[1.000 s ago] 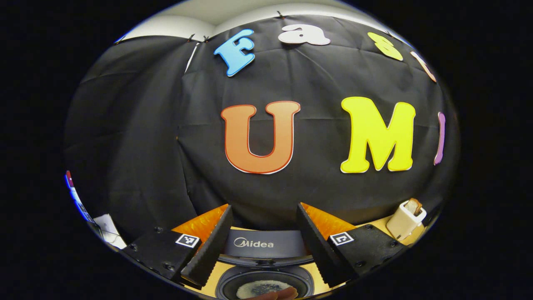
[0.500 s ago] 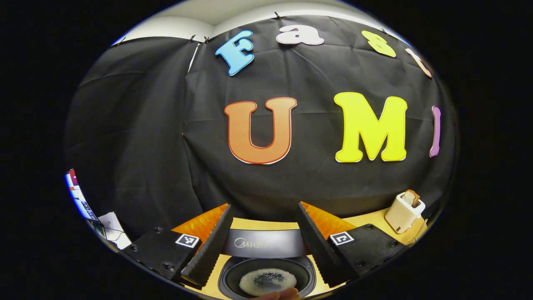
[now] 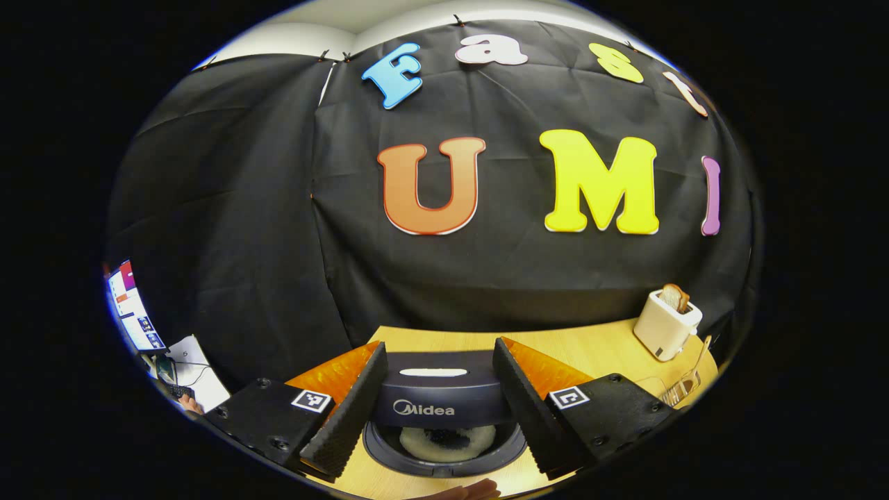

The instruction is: Close the left gripper, press the button to open the rice cooker; take a wooden spoon from the chopstick holder with the right hand, scoop a spoonful of rice and pour it into the rice cooker, then put the wooden spoon back into the chopstick holder.

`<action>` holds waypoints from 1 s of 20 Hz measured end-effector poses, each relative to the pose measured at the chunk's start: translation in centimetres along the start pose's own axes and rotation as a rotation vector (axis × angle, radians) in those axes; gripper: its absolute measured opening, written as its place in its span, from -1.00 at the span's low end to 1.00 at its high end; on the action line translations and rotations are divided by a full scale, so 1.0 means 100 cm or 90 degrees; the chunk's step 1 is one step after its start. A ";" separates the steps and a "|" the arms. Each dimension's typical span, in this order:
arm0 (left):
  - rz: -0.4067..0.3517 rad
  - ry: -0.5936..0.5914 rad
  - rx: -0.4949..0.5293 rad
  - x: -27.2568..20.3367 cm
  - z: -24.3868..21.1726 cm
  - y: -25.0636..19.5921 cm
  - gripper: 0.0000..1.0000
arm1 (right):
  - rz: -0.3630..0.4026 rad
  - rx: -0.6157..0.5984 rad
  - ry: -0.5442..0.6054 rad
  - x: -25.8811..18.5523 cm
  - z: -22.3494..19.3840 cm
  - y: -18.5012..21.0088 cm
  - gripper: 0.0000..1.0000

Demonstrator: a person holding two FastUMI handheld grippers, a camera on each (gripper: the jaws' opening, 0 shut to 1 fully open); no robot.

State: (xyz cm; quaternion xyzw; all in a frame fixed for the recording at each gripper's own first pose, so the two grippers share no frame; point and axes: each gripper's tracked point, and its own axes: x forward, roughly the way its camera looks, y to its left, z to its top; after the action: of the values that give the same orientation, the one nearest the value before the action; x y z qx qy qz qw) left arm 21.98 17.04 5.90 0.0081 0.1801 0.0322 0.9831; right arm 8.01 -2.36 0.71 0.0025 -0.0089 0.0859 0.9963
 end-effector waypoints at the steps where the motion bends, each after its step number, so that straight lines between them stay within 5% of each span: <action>1: -0.002 0.010 0.000 -0.003 -0.010 -0.001 0.95 | -0.004 0.006 -0.001 0.000 0.002 0.002 0.92; 10: 0.010 0.063 -0.011 -0.006 -0.075 -0.008 0.94 | -0.059 -0.059 -0.092 -0.035 0.053 -0.009 0.92; 20: -0.019 0.097 -0.026 0.000 -0.124 -0.013 0.94 | -0.083 -0.047 -0.085 -0.040 0.053 -0.025 0.90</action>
State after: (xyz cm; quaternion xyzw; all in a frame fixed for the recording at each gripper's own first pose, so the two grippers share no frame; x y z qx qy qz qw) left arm 17.67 15.84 -5.73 -0.0168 0.2539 0.0220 0.9668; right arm 4.43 -5.54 5.89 -0.0283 -0.0780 0.0203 0.9963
